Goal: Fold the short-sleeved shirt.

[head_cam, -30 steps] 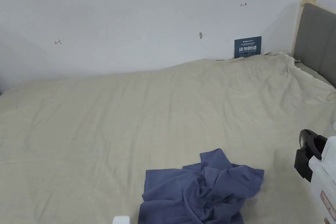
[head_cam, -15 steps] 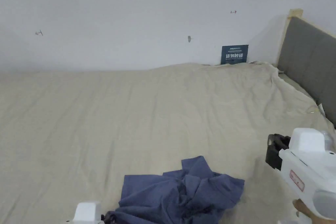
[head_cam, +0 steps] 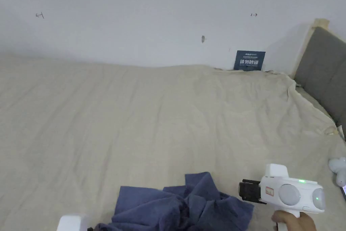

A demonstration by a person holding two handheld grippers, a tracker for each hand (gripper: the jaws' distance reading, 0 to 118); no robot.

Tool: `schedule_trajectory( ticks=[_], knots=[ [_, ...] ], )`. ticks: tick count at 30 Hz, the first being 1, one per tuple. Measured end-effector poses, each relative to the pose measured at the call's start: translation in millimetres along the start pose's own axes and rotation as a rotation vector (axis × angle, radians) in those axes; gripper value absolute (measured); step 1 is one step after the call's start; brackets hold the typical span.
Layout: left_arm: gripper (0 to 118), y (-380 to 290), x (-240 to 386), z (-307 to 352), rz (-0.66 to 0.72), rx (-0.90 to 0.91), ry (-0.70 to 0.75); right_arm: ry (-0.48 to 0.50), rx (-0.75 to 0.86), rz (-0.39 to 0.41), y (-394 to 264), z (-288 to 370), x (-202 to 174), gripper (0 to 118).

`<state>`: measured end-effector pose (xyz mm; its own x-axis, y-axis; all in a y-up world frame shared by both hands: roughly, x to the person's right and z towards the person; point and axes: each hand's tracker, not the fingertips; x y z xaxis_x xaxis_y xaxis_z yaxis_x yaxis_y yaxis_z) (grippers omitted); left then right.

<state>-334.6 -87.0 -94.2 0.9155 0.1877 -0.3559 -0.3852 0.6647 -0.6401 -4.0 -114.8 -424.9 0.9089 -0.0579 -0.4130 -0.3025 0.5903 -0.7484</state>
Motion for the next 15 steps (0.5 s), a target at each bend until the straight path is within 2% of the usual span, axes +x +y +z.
schedule_trajectory(
  ticks=[2,4,5,6,7,9,10,11,12,15],
  knots=[
    [2,-0.8,-3.6,-1.9,0.002,-0.007,0.004,0.004,-0.053,-0.011,-8.2,-10.6,-8.5,96],
    [2,-0.7,-3.1,-0.5,0.008,-0.011,0.005,0.013,-0.094,-0.037,-14.4,-25.5,-8.3,85],
    [2,-1.2,-4.2,-0.9,0.011,-0.013,0.005,0.013,-0.107,-0.041,-16.4,-34.1,-4.9,76],
    [2,-1.9,-5.1,-1.2,0.015,-0.016,0.004,0.02,-0.118,-0.04,-19.3,-38.5,-6.2,58],
    [2,-2.1,-4.4,-0.2,0.017,-0.017,0.004,0.026,-0.126,-0.044,-21.9,-41.6,-7.2,48],
    [2,-3.0,-5.6,-0.2,0.02,-0.02,0.004,0.013,-0.13,-0.05,-28.4,-30.5,-18.3,46],
    [2,-3.4,-5.9,0.0,0.02,-0.021,0.005,0.015,-0.108,-0.031,-28.9,-25.6,-21.2,45],
    [2,-3.9,-6.7,0.7,0.021,-0.021,0.005,0.029,-0.11,-0.001,-27.8,-22.9,-23.6,38],
    [2,-4.1,-7.0,0.9,0.022,-0.021,0.005,0.003,-0.107,0.039,-27.2,-19.2,-26.3,7],
    [2,-4.2,-8.5,3.3,0.035,-0.015,-0.003,0.028,-0.066,0.07,-27.0,7.8,-30.8,3]
  ],
)
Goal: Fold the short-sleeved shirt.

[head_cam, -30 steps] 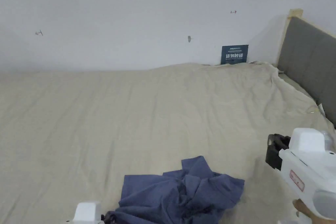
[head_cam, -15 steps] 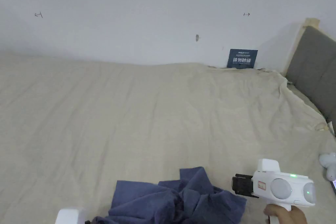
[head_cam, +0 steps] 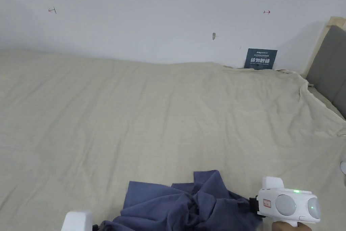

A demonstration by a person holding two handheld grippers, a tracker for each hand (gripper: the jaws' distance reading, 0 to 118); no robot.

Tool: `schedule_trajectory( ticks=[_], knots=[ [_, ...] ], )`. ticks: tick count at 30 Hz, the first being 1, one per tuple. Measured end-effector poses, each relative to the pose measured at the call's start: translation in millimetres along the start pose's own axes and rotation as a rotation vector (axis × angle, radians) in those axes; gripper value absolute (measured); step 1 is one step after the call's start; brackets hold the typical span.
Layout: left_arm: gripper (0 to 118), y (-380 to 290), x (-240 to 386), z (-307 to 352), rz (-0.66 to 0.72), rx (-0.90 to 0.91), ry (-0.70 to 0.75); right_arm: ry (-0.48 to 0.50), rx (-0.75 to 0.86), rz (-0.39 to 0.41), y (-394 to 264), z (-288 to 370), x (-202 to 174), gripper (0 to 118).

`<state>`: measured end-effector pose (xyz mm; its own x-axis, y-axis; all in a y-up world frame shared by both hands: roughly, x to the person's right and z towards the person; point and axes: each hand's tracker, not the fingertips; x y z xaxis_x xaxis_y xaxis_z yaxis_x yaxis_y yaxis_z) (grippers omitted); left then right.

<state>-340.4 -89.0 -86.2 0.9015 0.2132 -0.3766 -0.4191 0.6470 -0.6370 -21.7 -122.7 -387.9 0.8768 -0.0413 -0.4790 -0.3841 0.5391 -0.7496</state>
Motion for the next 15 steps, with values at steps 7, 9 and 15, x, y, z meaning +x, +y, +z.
schedule_trajectory(
  ticks=[7,9,15],
  knots=[
    [2,6.1,1.7,18.7,0.042,0.034,-0.04,0.111,0.222,-0.042,15.4,93.8,0.8,3],
    [2,12.1,2.0,26.9,0.052,0.054,-0.049,0.137,0.289,-0.04,22.6,121.4,0.8,3],
    [2,56.1,-5.0,56.5,0.062,0.164,-0.054,0.174,0.442,-0.057,55.1,184.3,24.2,3]
  ],
)
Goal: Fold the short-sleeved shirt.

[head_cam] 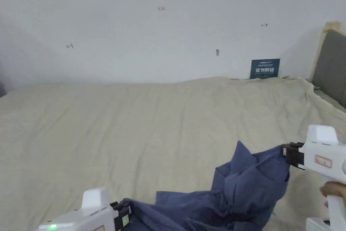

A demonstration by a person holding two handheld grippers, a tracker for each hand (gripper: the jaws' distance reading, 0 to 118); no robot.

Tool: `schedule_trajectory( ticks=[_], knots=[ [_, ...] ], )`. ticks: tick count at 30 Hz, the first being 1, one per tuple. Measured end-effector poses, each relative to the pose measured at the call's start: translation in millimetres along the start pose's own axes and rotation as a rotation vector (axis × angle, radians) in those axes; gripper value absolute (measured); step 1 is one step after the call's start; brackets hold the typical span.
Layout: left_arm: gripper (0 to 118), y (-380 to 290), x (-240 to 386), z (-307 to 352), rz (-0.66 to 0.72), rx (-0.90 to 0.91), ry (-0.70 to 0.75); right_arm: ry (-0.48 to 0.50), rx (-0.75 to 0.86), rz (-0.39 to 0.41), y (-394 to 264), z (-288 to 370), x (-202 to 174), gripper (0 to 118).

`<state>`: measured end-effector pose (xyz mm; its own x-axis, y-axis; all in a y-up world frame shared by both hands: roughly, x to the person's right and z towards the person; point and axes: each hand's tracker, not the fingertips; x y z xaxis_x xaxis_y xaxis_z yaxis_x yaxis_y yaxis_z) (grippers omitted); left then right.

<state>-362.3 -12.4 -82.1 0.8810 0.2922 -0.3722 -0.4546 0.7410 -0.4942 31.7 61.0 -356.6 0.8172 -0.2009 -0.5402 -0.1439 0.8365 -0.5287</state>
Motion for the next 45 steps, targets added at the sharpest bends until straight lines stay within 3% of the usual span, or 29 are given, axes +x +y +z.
schedule_trajectory(
  ticks=[14,19,23,26,32,37,45],
  knots=[
    [2,218.1,-28.7,20.9,-0.025,0.246,0.128,-0.115,0.218,0.008,133.9,20.6,53.4,3],
    [2,301.2,-16.0,12.4,-0.047,0.268,0.192,-0.132,0.23,0.015,190.5,1.4,53.2,3],
    [2,342.9,7.0,18.9,-0.096,0.305,0.243,-0.151,0.273,-0.015,225.3,-6.5,47.3,3],
    [2,367.3,7.5,17.0,-0.138,0.334,0.272,-0.168,0.297,0.008,244.3,-13.1,48.1,3],
    [2,376.3,3.0,-1.9,-0.155,0.345,0.279,-0.189,0.319,0.085,249.8,-33.3,45.0,3],
    [2,347.9,-17.2,-51.4,-0.156,0.286,0.275,-0.212,0.3,0.13,209.8,-68.5,47.6,3],
    [2,218.0,-57.7,-119.0,-0.107,0.07,0.252,-0.23,0.114,0.097,79.5,-109.0,60.6,3]
  ],
)
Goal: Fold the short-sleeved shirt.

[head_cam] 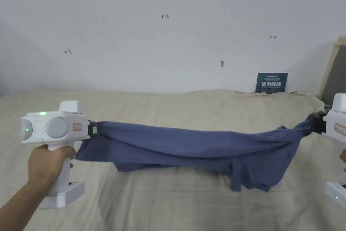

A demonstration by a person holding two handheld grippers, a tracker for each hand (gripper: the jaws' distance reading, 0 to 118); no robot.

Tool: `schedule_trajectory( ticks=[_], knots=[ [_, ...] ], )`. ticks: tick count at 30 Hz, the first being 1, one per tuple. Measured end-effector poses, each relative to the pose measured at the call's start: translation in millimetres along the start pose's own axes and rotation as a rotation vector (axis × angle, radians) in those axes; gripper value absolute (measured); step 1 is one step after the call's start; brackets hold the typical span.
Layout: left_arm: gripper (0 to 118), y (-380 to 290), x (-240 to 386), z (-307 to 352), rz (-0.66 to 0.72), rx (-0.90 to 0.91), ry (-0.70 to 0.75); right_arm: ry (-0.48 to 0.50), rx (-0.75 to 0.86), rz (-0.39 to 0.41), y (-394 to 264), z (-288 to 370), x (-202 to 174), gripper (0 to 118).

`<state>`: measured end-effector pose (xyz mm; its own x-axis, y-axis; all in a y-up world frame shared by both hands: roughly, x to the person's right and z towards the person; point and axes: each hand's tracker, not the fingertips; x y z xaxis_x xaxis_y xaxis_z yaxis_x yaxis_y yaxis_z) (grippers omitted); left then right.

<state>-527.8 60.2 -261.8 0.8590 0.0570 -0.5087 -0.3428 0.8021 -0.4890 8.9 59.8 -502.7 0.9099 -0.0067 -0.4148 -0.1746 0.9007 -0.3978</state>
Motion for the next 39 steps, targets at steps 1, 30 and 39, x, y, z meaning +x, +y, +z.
schedule_trajectory(
  ticks=[1,30,39],
  knots=[
    [2,-22.8,-2.1,-6.1,-0.008,-0.042,0.012,0.001,-0.03,0.026,-21.1,-1.5,-0.3,3],
    [2,-293.3,-65.6,150.6,0.113,-0.343,0.012,0.021,-0.285,-0.194,-272.2,225.5,21.1,3],
    [2,-305.6,-48.3,104.4,0.079,-0.389,0.079,-0.058,-0.422,-0.077,-284.5,175.6,-6.1,3]
  ],
)
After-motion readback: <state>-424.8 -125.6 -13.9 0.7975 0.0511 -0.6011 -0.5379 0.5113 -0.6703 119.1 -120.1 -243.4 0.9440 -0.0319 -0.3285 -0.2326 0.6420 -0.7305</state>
